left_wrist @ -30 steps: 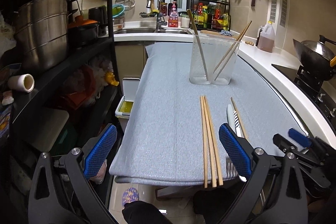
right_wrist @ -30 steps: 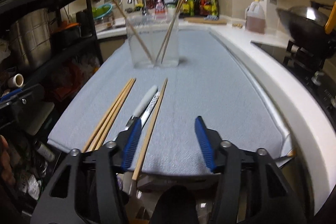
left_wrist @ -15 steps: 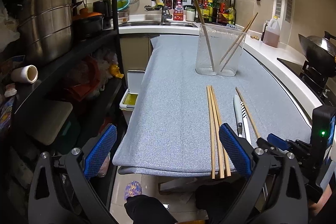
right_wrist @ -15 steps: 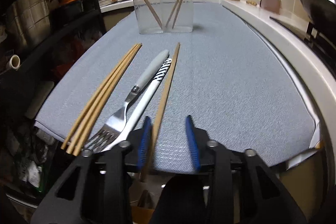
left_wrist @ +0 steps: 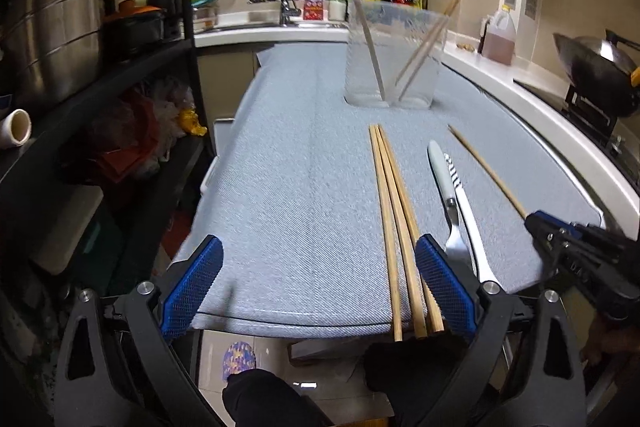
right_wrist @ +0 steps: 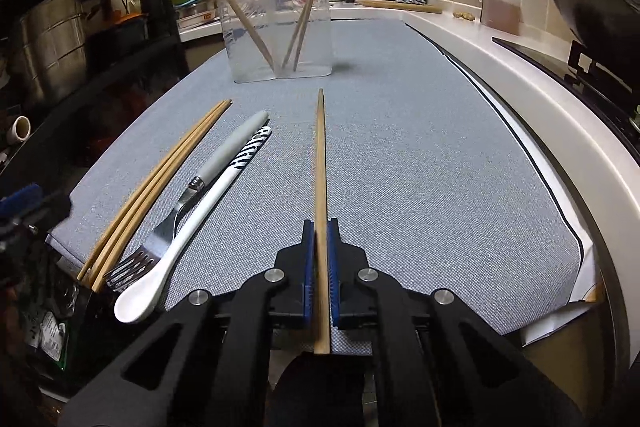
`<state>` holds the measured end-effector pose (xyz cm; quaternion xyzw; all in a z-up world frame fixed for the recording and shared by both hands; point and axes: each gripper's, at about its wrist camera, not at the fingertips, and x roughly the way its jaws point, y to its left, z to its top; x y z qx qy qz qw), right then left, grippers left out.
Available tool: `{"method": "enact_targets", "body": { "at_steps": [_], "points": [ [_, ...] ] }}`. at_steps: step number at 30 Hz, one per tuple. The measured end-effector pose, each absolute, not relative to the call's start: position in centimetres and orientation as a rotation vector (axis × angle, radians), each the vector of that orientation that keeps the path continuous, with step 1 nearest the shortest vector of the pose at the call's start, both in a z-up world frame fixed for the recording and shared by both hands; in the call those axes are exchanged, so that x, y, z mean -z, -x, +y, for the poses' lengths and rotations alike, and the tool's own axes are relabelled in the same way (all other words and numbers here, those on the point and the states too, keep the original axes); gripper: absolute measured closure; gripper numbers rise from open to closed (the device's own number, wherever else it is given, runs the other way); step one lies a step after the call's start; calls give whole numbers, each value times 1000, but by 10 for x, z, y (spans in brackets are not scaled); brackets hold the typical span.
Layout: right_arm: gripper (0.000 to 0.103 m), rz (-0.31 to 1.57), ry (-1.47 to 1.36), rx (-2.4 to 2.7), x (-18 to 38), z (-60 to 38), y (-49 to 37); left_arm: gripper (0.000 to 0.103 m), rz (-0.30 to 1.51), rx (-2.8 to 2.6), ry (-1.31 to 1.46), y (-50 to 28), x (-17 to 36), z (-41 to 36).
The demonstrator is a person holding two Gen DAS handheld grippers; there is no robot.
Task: Organize utensils
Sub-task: 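Close the right tool on a wooden chopstick while the left tool grasps another chopstick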
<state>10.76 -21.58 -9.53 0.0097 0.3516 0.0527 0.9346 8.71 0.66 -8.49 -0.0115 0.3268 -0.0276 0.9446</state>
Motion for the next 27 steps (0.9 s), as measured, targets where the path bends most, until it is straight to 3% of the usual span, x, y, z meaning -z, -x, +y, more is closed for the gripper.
{"method": "enact_targets", "body": {
  "at_steps": [8, 18, 25, 27],
  "points": [
    [96, 719, -23, -114, 95, -219, -107, 26, 705, 61, -32, -100, 101, -5],
    [94, 665, 15, -134, 100, -219, -99, 30, 649, 77, -25, -98, 108, -2],
    [89, 584, -17, -157, 106, -227, -81, 45, 598, 99, -36, -89, 111, -6],
    [88, 561, -25, -160, 108, -227, -76, 57, 594, 110, -39, -85, 111, -9]
  ]
}}
